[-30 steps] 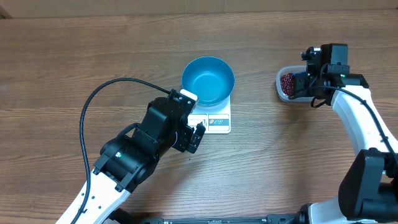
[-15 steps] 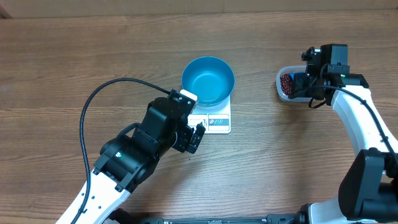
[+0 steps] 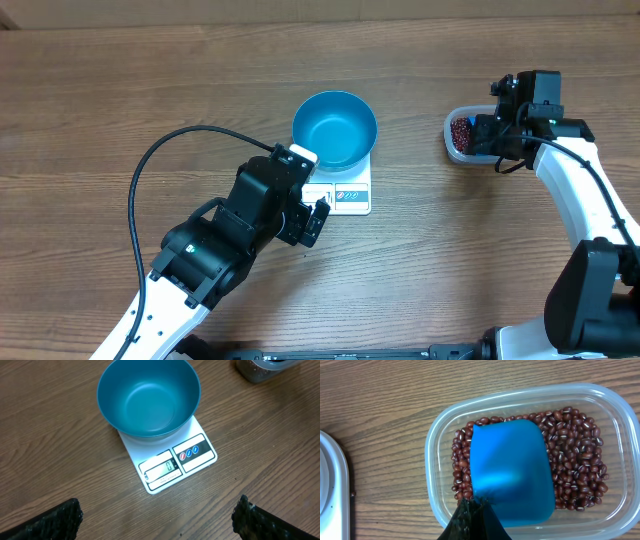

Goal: Scoop item into bowl and weigh 150g on scale
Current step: 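Drag the scoop through the beans with right gripper to fill it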

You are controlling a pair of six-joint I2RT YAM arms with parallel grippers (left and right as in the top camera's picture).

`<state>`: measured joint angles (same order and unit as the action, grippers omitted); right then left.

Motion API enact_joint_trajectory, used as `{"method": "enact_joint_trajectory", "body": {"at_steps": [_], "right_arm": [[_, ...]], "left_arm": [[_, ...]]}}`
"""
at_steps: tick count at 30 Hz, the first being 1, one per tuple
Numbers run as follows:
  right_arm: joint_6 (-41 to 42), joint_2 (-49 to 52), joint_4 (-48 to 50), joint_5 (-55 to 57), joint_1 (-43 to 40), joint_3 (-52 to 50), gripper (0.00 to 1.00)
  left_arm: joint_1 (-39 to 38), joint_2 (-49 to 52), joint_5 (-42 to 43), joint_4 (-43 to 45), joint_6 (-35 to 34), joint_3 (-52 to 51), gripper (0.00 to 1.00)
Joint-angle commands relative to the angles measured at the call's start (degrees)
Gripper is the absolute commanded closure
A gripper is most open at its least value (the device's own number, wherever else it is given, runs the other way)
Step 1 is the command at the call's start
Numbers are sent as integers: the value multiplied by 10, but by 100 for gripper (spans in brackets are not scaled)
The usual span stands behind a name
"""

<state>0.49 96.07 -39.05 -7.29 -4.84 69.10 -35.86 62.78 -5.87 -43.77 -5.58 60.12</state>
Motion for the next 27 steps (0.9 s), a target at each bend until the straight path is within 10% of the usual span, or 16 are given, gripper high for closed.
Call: {"method": "enact_joint_trajectory", "body": {"at_steps": [1, 27], "right_arm": [[27, 10, -16, -55, 6, -6, 96], [32, 51, -28, -204, -100, -6, 96]], "left_arm": [[3, -7, -5, -2, 9, -2, 1], [3, -7, -5, -1, 9, -2, 1]]}}
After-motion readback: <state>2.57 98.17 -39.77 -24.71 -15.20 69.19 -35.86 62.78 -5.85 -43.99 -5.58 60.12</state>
